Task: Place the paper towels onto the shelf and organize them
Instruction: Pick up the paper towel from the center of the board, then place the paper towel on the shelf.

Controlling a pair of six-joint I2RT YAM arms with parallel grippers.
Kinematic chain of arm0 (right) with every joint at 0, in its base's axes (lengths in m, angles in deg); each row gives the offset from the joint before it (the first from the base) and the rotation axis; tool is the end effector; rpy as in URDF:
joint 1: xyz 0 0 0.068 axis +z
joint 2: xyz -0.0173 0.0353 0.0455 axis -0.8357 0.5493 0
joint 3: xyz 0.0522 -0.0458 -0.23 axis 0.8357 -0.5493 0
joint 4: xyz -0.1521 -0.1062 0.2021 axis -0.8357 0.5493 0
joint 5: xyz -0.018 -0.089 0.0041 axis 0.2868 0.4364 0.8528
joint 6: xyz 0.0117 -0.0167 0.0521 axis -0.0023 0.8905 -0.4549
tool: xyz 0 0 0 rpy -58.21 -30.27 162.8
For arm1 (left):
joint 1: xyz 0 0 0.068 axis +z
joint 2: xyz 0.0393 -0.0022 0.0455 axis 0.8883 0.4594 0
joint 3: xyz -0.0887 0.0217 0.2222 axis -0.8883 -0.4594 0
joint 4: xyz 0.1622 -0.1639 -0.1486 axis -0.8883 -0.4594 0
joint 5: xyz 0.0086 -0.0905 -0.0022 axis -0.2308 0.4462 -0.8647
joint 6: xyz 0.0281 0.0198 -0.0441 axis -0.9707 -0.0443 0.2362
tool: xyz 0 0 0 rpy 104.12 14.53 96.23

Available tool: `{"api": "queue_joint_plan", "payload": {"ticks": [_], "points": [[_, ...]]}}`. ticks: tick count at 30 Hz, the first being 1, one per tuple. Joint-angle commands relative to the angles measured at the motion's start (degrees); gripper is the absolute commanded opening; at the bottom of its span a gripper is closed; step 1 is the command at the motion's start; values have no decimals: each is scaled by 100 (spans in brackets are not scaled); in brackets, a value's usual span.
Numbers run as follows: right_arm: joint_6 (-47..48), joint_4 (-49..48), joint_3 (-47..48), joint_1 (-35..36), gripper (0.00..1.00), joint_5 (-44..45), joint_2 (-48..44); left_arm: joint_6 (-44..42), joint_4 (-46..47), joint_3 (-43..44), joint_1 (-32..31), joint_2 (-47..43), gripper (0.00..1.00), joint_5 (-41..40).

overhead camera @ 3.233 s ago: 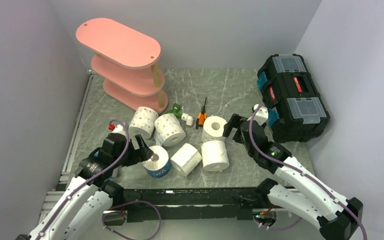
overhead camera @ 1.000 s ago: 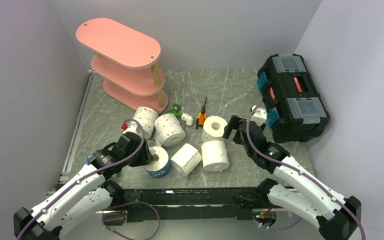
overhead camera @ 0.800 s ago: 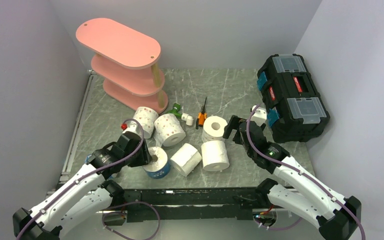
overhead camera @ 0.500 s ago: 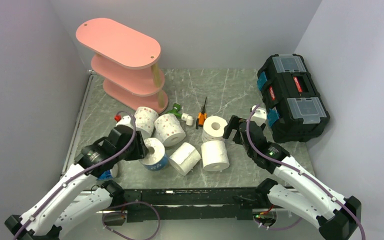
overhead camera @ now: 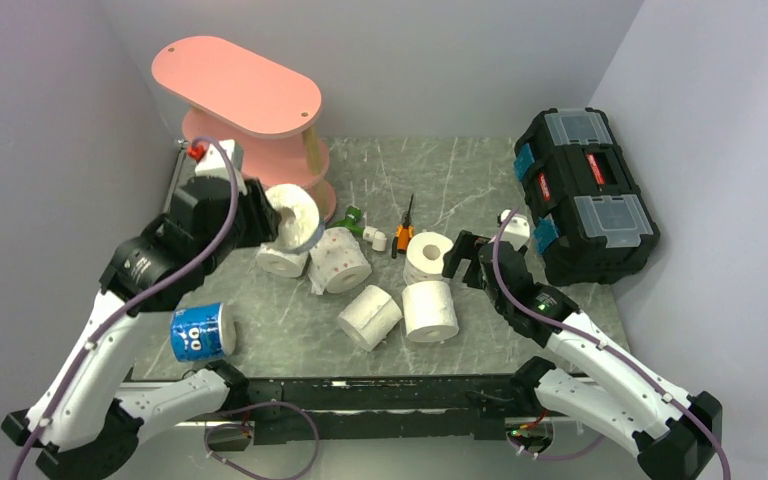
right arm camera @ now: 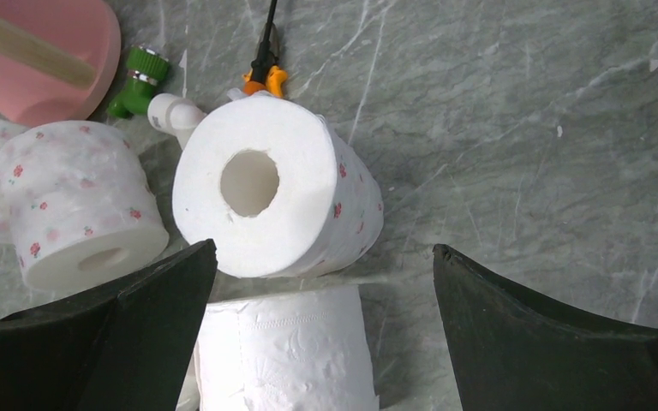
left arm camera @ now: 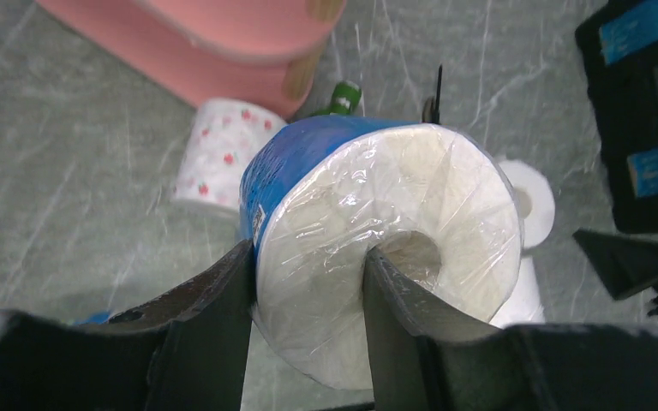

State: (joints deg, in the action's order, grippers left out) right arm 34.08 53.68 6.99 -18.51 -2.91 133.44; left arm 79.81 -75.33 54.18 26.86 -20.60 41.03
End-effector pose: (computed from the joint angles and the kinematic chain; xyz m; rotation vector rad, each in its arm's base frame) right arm 0.1812 0.1206 0.2402 0.2709 2.0578 0.3297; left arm 0.1552 -0.0950 0.4175 -0.1478 2.0805 -0.3396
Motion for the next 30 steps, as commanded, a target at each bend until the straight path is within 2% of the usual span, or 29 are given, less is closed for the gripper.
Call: {"api": "queue_joint_plan", "payload": {"ticks": [1,7,16,30], "points": [[-45,-221,63,-34,99,-147,-108,-403,483,1020,423,643,39,78],[-104,-216,22,-35,99,-296,-315,-383,512,2605,1129,1535,38,676],[-186,-185,-56,-32,99,-472,-435,-367,515,4464,1317,2514,39,638],[-99,-16,-67,-30,99,-414,-636,-213,981,5084,1798,3170,41,832]]}}
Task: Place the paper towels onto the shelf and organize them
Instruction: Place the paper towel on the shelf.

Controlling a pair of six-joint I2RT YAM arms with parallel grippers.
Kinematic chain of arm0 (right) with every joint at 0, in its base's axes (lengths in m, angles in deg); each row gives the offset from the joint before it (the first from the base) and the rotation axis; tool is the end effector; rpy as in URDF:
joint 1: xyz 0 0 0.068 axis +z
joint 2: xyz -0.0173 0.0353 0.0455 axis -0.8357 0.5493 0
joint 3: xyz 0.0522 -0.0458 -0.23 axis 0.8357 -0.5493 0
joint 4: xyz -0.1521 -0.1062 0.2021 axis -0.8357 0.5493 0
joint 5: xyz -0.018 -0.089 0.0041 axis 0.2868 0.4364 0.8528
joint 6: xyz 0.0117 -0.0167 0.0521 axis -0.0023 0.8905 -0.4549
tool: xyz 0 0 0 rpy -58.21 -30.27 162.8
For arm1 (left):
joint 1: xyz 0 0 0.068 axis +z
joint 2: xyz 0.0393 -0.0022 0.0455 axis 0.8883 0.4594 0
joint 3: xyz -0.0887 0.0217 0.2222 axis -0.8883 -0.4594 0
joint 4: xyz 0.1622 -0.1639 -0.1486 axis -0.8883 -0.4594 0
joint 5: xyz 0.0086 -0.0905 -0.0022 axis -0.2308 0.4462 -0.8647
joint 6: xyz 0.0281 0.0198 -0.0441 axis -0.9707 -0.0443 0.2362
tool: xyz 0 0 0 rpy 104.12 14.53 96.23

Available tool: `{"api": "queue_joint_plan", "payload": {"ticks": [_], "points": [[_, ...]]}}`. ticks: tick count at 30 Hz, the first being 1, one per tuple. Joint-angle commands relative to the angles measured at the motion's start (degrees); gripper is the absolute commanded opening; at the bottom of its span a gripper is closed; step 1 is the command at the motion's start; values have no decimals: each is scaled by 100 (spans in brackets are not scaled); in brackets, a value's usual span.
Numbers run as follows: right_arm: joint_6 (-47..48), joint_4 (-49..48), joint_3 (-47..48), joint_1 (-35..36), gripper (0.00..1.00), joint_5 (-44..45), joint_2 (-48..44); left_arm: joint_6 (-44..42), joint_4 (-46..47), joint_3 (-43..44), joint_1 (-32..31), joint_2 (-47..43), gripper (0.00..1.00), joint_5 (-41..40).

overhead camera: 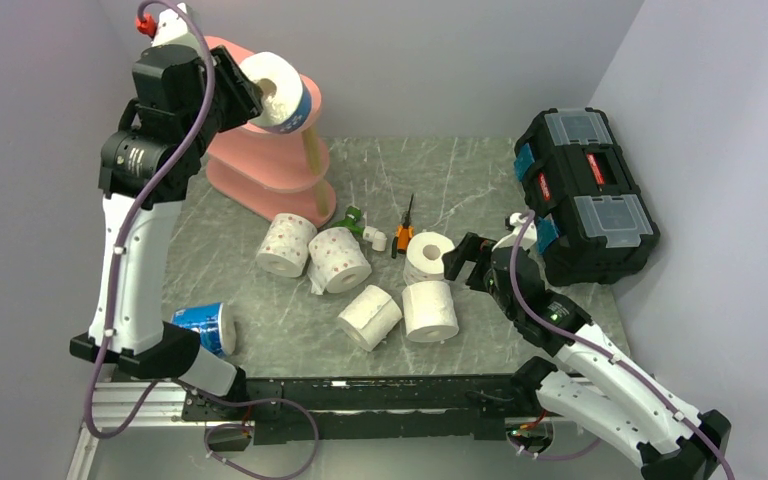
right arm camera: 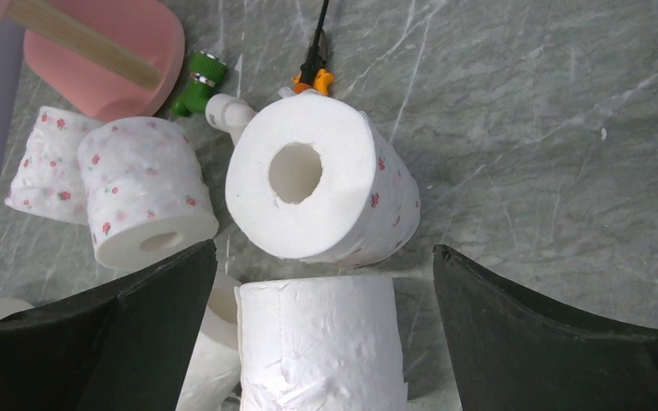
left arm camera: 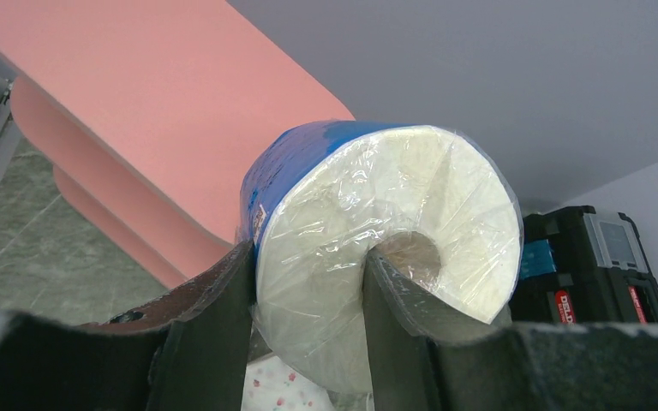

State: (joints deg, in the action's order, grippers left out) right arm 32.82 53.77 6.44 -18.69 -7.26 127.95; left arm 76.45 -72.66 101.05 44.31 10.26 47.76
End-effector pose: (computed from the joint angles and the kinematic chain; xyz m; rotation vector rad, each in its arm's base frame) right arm 0.1704 0.1146 0.2544 0.2687 2.0145 0.4688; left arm 0.2450 -0.0713 0.5417 -0.3372 1.7571 -0.3701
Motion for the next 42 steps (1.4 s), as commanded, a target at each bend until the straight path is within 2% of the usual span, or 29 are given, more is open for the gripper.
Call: {"api": "queue_joint_plan", "payload": {"ticks": [1,20,42], "points": [[32,-6,-6,-17,99,37,-79,124,747,429,65,132,40,178],[113,134,149,-12,99,195,-33,370,1025,659,496,548,41,593],[197,142,117,-15,99,368,-61,389,871,627,508,655,43,611]]}}
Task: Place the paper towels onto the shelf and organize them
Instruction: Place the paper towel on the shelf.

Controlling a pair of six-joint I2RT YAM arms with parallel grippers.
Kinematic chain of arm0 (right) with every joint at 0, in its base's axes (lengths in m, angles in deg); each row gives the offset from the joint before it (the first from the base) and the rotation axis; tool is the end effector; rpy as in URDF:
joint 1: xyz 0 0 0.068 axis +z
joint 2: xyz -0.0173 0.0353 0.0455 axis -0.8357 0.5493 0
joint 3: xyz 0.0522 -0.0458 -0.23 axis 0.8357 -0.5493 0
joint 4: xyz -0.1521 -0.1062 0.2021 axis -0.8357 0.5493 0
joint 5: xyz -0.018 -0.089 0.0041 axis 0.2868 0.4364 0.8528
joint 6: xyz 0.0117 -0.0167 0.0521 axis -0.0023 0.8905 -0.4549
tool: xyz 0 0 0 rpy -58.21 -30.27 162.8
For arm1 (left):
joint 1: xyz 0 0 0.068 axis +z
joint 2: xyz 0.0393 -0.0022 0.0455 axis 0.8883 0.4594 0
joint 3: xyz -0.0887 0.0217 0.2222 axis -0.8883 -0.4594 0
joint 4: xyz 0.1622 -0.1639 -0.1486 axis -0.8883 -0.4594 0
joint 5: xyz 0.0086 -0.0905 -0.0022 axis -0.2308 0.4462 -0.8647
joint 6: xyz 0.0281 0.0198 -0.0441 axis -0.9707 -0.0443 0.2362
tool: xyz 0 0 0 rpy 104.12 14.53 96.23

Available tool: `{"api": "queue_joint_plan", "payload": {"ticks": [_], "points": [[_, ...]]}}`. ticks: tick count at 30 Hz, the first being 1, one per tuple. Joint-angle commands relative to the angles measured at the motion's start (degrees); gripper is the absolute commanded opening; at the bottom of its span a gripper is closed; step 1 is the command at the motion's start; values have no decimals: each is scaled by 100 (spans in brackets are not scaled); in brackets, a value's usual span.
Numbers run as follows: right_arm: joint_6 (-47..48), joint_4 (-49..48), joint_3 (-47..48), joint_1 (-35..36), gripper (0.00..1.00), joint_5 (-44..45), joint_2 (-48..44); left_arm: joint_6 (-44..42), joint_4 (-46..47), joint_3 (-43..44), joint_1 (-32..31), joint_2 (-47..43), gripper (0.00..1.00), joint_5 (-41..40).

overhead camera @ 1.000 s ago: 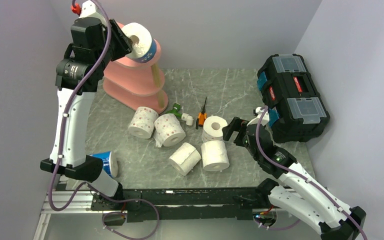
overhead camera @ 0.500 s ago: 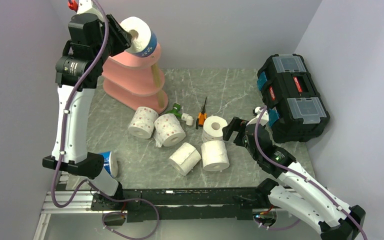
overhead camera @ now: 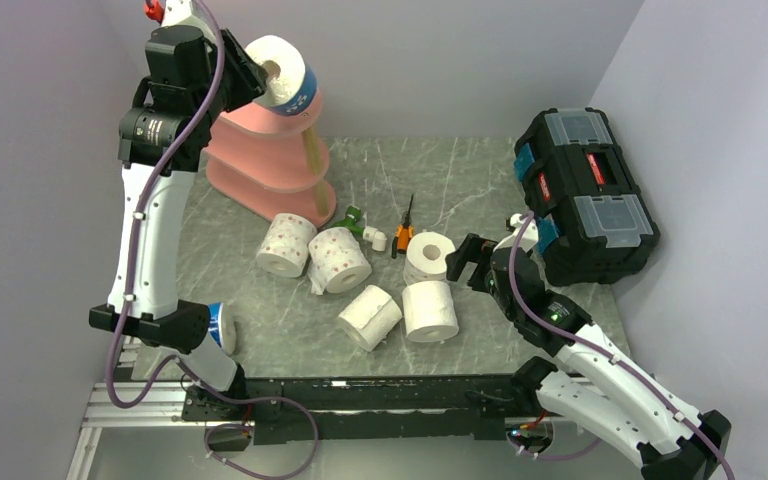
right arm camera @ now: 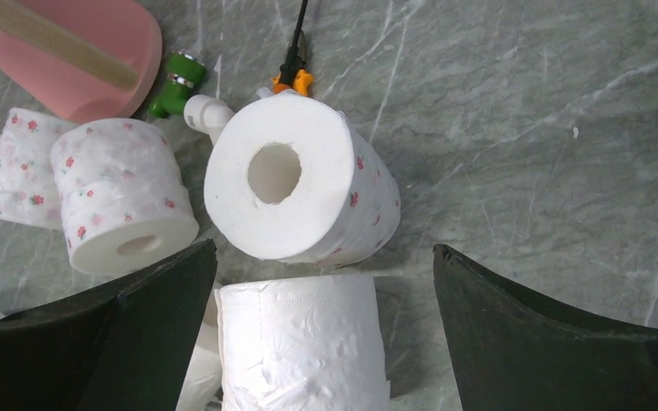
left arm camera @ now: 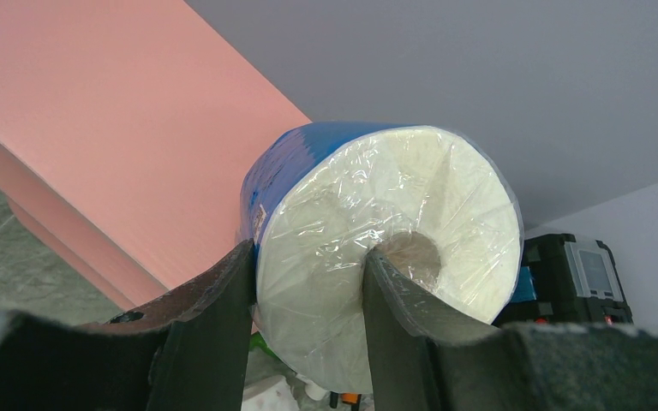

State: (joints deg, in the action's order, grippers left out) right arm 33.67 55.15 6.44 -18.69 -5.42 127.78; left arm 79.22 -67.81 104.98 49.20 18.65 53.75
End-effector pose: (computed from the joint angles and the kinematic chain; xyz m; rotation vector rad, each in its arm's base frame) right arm 0.1695 0.1125 0.2528 0.2689 2.0208 0.4161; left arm 0.2993 -0.0660 0.5307 -0.3814 1.7517 -0.4370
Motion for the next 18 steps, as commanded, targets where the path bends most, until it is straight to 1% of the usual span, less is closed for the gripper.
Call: {"api": "queue_joint_plan", "payload": {"ticks": [1,9,18], "points": [[114,4,121,-13,99,194,-53,107,342,263,18,-181,43,15],[119,21,138,-17,99,163,-112,26,25,278,23,-266,46,-108],[89,65,148,-12,99,141,-175,-13,1,254,56,-267,47,-143]]}}
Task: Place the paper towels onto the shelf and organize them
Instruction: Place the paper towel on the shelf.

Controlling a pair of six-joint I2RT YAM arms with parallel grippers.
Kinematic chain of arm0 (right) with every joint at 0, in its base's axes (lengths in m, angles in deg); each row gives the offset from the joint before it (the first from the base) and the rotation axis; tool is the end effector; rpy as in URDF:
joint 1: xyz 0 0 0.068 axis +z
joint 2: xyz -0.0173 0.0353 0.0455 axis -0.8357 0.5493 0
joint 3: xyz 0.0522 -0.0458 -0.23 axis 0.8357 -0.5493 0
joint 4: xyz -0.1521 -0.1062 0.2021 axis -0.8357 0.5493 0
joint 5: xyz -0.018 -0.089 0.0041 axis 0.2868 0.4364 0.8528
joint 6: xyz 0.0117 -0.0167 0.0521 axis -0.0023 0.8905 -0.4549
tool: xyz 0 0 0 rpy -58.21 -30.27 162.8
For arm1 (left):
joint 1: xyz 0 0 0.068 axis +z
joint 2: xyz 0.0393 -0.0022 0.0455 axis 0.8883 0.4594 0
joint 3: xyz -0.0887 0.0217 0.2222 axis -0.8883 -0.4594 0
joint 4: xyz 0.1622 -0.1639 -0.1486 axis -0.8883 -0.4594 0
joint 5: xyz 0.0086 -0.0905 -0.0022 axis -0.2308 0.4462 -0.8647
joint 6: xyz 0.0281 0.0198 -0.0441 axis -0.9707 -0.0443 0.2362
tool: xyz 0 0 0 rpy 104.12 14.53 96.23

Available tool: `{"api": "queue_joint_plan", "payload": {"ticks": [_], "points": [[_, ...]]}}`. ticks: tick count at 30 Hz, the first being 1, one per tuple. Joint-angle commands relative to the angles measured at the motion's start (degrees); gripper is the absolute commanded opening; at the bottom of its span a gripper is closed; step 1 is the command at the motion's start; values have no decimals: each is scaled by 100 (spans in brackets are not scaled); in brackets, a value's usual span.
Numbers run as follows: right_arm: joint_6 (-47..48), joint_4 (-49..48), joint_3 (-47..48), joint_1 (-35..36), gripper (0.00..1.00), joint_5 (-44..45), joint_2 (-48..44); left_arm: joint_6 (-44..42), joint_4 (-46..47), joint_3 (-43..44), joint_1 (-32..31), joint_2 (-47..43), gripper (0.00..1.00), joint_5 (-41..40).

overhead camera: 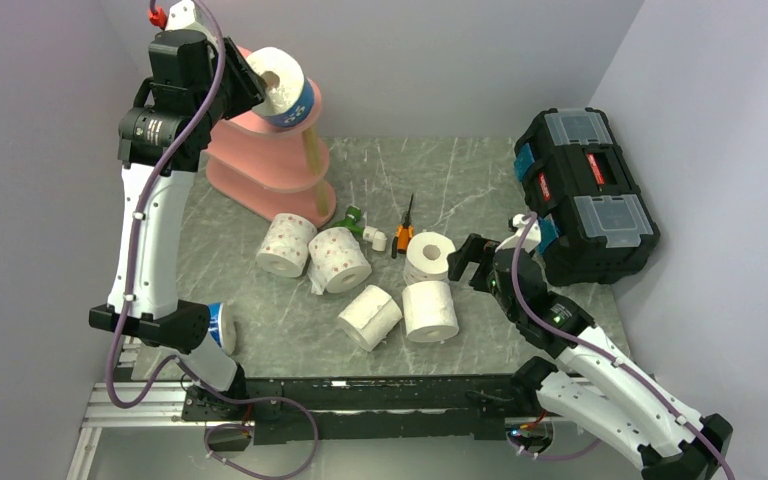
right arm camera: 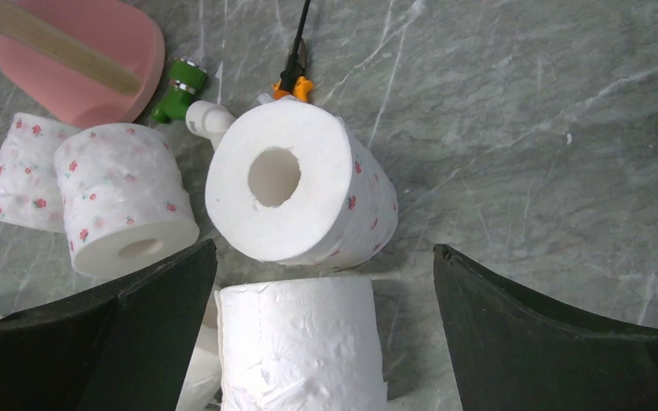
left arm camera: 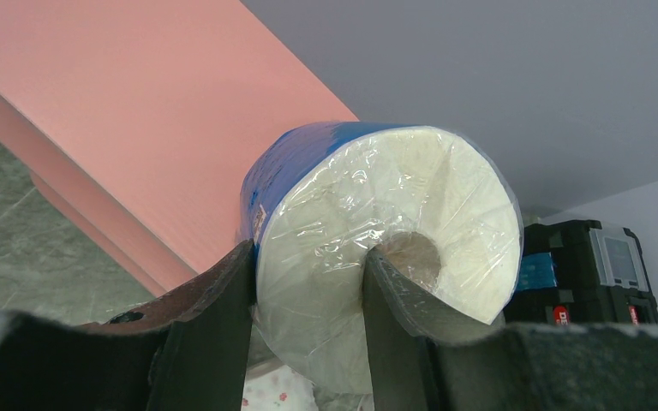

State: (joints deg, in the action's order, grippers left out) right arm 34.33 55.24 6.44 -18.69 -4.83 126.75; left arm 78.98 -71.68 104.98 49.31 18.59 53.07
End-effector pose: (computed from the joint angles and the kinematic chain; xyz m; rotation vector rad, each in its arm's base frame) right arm 0.1676 0.1105 0.2560 0.2662 2.0031 0.4105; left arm 0.2973 -0.0645 0.5237 -0.3940 1.8136 -0.3999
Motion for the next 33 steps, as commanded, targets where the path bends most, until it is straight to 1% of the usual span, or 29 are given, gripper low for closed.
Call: {"api": "queue_joint_plan", "payload": {"ticks": [1,9,12,18,28,33], "points": [[16,62,142,-18,99,82,-73,18,398,241,61,-252,47,-60],[38,92,212,-14,99,137,-42,72,458,217,152,-146,49,58],[62,85,227,-13,99,171,-30,75,460,217,161,-119,54,100],[67,89,253,-12,99,190,-13,64,489,188,157,-107,61,128],[67,115,280,-12,99,210,1,33,572,25,157,-128,62,133],[58,111,245,-12,99,223,-2,-29,570,260,181,-46,63,94]]}}
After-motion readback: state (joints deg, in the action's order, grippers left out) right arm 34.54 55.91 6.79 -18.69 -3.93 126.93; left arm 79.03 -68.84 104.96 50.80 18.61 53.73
